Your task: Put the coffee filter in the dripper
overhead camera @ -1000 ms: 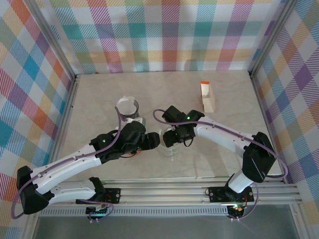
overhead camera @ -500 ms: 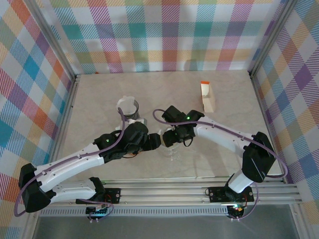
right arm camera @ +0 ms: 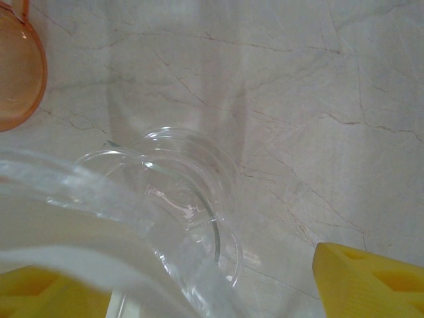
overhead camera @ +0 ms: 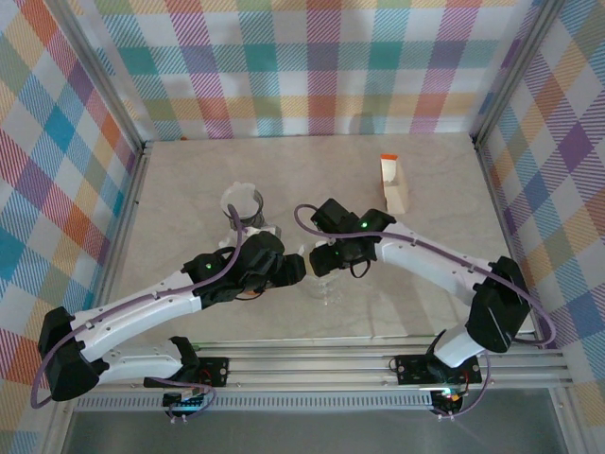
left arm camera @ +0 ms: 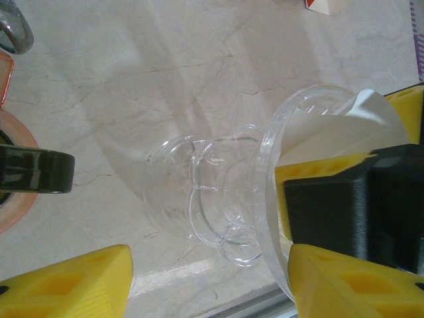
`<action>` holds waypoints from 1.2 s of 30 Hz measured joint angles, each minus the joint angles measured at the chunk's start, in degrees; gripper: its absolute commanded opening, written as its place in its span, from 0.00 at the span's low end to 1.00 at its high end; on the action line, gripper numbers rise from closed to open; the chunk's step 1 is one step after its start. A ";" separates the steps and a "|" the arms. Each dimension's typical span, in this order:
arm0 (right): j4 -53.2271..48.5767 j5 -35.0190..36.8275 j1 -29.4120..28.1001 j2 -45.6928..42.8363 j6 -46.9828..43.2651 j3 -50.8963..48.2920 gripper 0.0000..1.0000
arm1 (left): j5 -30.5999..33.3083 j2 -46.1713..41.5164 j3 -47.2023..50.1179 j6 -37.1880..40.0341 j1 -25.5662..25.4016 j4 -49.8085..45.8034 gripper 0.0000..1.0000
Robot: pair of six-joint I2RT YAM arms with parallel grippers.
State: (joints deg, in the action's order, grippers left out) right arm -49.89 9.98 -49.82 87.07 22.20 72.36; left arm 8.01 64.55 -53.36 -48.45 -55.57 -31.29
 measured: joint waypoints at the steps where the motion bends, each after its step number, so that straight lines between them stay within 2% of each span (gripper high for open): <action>1: -0.04 0.02 0.00 -0.48 0.04 0.00 0.78 | 0.00 0.02 0.00 0.00 0.00 -0.02 0.63; 10: -0.79 1.90 0.00 -5.77 0.07 0.31 0.78 | 0.00 0.00 0.02 0.00 0.00 -0.02 0.63; 21: -0.90 9.09 0.00 -20.28 2.01 0.50 0.79 | 0.04 0.00 -0.02 0.00 0.00 -0.07 0.68; 36: -0.90 11.98 0.00 -22.86 2.89 -1.44 0.80 | 0.68 -2.97 -0.48 -0.02 0.00 -2.10 0.78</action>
State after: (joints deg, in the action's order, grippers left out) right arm -50.78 21.96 -49.82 64.20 25.08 70.91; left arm 8.69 61.58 -53.84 -48.47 -55.57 -33.39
